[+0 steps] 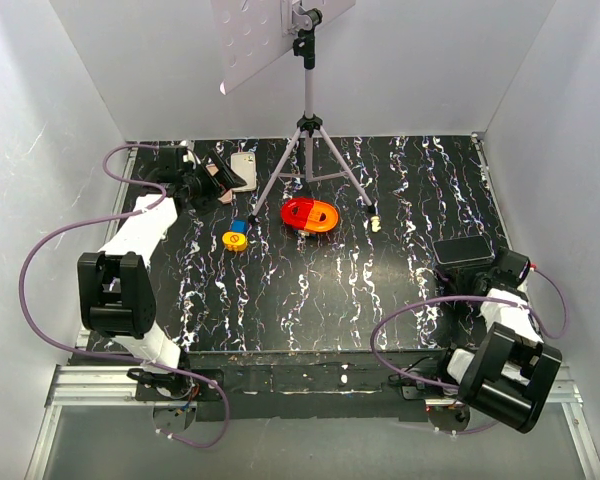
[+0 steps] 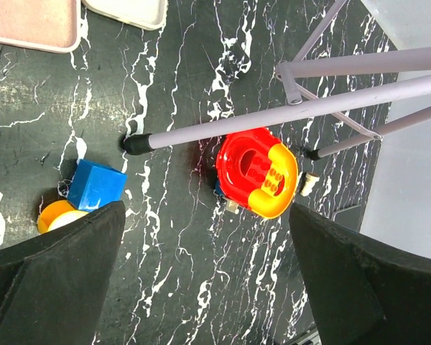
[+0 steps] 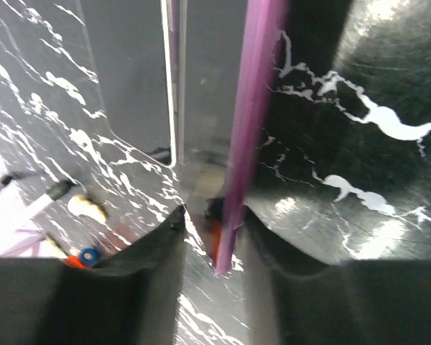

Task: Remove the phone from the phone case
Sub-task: Place the phone at the center of the board, then pick up the phone at the corner of the board.

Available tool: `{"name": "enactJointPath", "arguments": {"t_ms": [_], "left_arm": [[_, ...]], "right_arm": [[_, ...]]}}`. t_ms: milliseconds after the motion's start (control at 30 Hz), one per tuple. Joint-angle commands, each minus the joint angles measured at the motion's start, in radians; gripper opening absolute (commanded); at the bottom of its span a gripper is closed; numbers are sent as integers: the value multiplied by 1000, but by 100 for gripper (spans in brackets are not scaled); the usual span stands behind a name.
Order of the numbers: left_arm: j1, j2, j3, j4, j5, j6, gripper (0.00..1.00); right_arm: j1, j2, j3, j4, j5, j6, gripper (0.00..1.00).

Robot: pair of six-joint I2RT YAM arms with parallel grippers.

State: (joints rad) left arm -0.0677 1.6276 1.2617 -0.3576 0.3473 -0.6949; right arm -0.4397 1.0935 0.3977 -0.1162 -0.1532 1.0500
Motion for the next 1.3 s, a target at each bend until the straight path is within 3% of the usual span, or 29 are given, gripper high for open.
{"name": "enactJointPath", "arguments": {"t_ms": [0,67,133,367,500,633,767,900,1067,1267], "left_arm": [[2,-41,-12,26,9,8,98],[0,-37,-13,31,9,21,98],[3,-34,-8,35,4,49,98],[100,43,56,-27,-92,173,98],[184,142,160,-125,-223,228,98],[233,239,257,-106,-267,288,98],[235,417,520,-220,-384,487,98],[233,520,642,-231,-451,690,98],[229,569,634,-141,-539,847,98],[229,652,643,-109,-570,897,98]], "right_arm": [[-10,2,13,-23,-22,-114,54],[-8,-26,47,-88,-13,-151,73],[-10,-53,88,-167,12,-209,80],[19,-214,156,-319,-22,-399,81],[132,-317,107,-228,-193,-502,85],[252,-325,96,-175,-316,-608,86],[309,-291,90,-117,-501,-605,86],[354,-313,96,-163,-528,-620,86],[360,-435,104,-250,-634,-593,87],[417,-497,89,-293,-617,-578,87]]}}
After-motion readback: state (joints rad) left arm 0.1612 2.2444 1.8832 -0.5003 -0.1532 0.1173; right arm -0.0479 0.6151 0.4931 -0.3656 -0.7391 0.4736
